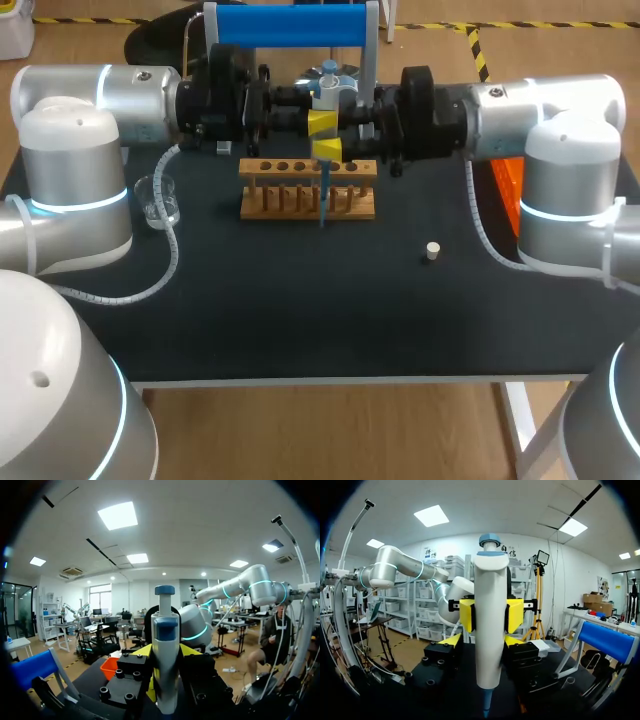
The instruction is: Invert the test tube, pick up the pipette, mount the tip to pipette, aspirate from beaker and dispense into the tube, eject the tip, return the pipette, and cap with the stopper.
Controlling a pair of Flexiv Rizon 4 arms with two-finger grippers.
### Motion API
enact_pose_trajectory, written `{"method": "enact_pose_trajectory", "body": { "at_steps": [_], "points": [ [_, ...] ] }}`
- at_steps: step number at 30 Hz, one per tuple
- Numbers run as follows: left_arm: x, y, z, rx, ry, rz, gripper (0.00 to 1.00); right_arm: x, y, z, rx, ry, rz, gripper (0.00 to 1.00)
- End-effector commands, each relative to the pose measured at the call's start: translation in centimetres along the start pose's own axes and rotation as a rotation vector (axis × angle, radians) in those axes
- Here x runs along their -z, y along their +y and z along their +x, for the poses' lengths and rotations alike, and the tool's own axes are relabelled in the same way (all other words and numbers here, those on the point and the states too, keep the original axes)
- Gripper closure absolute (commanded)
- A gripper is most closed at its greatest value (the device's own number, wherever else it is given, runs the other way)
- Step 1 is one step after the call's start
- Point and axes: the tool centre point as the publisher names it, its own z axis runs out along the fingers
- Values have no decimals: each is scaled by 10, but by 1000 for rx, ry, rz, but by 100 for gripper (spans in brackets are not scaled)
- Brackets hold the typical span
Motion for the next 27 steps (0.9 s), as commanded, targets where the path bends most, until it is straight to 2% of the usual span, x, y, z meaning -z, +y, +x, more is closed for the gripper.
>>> {"method": "enact_pose_trajectory", "body": {
  "at_steps": [1,6,8,9,24,25,26,27],
  "points": [
    [0,0,-1,-2,-1,2,100,-1,0,1,1,2,0,62],
    [0,0,-1,-2,-1,2,100,-2,-1,1,-2,-3,0,78],
    [0,0,-1,-2,-1,2,100,-2,-2,0,-3,-7,0,90],
    [0,0,-1,-2,-1,2,100,-3,-2,-1,-4,-8,1,100],
    [0,0,-1,-2,-1,2,100,-1,-4,-3,-7,-17,-6,100],
    [0,0,-1,-2,-1,2,75,-1,-4,-2,-8,-16,-6,100],
    [0,0,-1,-2,-1,2,3,-1,-4,-2,-8,-15,-5,100],
    [0,0,-1,-2,-1,2,0,0,-5,-2,-8,-14,-5,100]
  ]
}}
